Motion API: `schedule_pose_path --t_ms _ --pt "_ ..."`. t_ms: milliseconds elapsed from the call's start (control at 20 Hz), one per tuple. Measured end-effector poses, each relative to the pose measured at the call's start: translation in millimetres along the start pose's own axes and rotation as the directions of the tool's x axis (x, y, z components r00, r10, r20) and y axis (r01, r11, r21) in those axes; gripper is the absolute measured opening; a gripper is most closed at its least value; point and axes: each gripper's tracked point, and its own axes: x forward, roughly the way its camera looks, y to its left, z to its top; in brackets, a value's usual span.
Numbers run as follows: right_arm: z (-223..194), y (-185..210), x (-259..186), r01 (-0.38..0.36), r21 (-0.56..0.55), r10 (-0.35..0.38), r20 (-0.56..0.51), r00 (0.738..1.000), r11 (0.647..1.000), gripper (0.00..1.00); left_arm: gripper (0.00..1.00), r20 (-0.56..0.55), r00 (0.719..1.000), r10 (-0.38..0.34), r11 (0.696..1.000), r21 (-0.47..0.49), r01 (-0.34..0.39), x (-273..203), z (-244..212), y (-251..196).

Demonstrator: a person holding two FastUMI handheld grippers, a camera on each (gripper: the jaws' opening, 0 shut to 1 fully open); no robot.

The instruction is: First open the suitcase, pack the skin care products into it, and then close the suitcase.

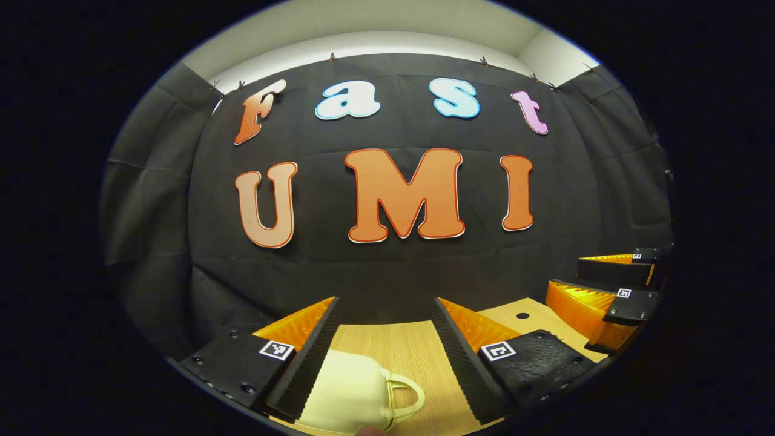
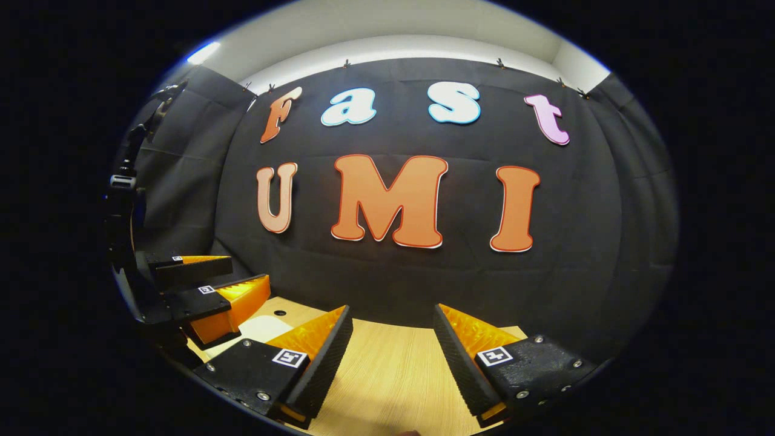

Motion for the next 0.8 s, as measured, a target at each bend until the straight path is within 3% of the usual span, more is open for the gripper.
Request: schedule_pose_path --t_ms 250,450,550,600,800 --pt "5.9 -4.3 1.4 0.062 0.011 -0.062 0.014 0.998 0.998 0.88 0.96 0.043 0.998 -0.047 0.997 0.058 0.044 0.4 13.8 7.4" --pt "16.0 -11.2 -7.7 0.114 -0.012 -0.114 0.034 0.993 0.993 0.87 0.96 0.057 0.995 -0.081 0.996 0.039 0.079 -6.6 13.9 6.6" --pt "18.1 -10.8 -9.7 0.114 -0.005 -0.114 0.045 0.992 0.993 0.92 0.96 0.059 0.995 -0.075 0.996 0.046 0.072 -10.8 14.6 7.1" --pt "16.1 -10.7 -12.5 0.110 0.001 -0.110 0.042 0.993 0.994 0.87 0.96 0.056 0.996 -0.071 0.997 0.045 0.069 -12.1 14.3 5.7" --pt "-0.7 -19.7 -2.9 0.073 0.017 -0.073 0.020 0.997 0.997 0.88 0.96 0.066 0.997 -0.042 0.997 0.066 0.037 -25.6 17.5 1.2"
